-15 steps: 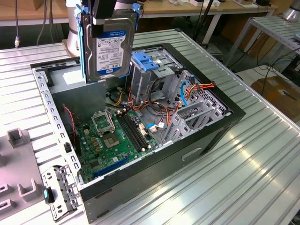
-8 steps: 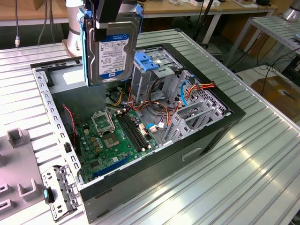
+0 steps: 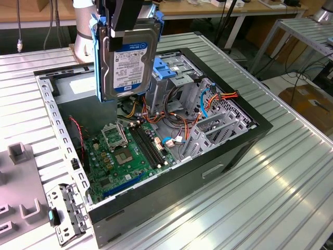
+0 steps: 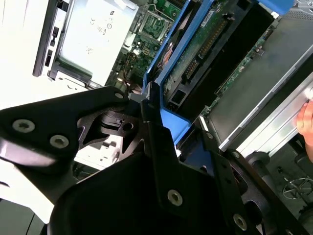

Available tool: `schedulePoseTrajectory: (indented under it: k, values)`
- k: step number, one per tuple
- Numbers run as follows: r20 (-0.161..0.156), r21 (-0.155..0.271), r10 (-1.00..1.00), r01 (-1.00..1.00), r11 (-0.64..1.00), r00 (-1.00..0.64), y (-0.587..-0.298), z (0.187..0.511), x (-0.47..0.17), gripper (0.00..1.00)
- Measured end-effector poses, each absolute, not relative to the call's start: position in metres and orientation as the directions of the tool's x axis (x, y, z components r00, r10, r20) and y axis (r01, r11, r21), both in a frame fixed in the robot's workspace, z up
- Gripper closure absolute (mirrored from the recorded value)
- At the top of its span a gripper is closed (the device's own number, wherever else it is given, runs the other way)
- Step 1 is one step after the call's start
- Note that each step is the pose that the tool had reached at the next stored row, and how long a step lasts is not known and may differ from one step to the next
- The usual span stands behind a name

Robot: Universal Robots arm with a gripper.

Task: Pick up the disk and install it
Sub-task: 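Insert the disk into the insertion slot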

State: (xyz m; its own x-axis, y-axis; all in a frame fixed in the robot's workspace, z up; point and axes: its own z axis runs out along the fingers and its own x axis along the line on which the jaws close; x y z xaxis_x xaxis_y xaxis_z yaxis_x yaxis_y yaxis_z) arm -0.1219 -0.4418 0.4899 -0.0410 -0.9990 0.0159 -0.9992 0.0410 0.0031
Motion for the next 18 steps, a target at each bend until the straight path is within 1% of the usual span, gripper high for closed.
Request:
schedulePoseTrajectory:
  k: [13, 18]
  values:
    - [0.016, 0.003, -0.999, -0.999, 0.041, -0.041, -0.444, 0.490, -0.121, 0.63]
    - [0.016, 0.003, -0.999, -0.999, 0.041, -0.041, -0.458, 0.490, -0.121, 0.63]
